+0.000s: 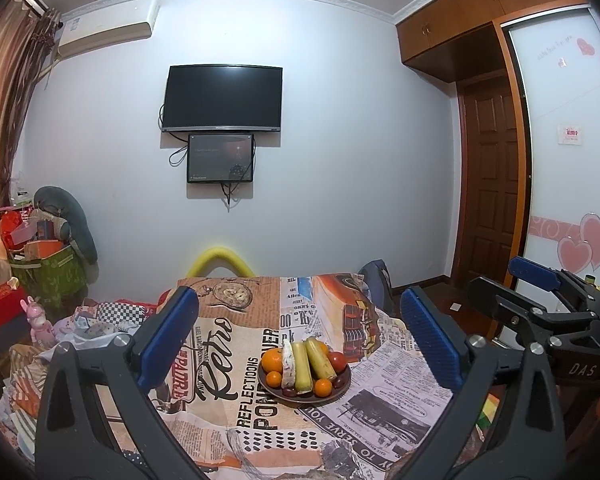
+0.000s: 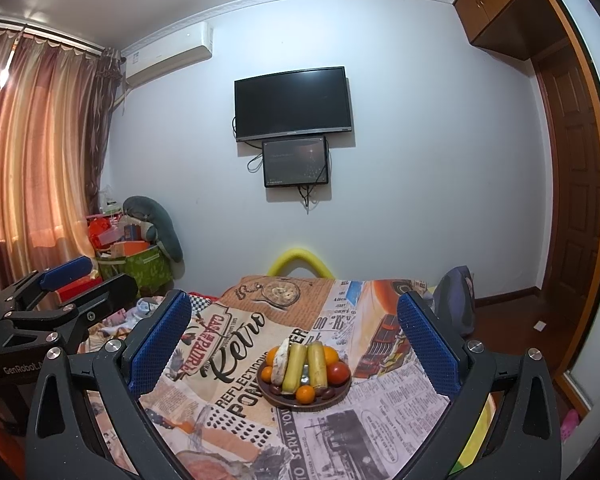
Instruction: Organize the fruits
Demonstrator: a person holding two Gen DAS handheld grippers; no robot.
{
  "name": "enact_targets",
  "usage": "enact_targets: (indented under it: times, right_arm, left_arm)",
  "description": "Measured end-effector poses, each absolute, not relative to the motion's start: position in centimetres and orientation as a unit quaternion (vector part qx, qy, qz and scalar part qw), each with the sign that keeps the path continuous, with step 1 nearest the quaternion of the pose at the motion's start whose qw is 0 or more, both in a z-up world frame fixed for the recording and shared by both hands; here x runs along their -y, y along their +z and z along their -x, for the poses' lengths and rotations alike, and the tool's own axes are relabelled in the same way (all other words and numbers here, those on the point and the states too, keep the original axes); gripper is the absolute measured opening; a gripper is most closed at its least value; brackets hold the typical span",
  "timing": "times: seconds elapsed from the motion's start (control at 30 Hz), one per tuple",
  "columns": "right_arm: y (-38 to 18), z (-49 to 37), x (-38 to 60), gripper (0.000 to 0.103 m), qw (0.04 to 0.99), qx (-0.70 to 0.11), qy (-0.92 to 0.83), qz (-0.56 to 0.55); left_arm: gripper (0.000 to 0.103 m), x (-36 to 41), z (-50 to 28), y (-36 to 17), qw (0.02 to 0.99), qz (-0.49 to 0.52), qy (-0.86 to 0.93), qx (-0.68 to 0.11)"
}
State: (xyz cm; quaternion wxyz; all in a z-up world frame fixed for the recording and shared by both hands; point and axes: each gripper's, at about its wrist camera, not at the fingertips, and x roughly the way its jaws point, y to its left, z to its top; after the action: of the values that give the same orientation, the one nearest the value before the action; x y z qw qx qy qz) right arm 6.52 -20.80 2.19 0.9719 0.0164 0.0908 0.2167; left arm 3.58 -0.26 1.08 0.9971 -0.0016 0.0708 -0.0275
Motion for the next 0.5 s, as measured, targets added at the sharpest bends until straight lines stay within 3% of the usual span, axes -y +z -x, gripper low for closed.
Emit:
enact_targets:
  times: [0.5]
  right_arm:
    - [2.36, -6.47, 20.8, 0.103, 0.972, -0.09, 0.218, -0.015]
  left_arm:
    - [0.102, 0.33, -3.48, 1.12, 0.997, 0.0, -0.028, -0.07]
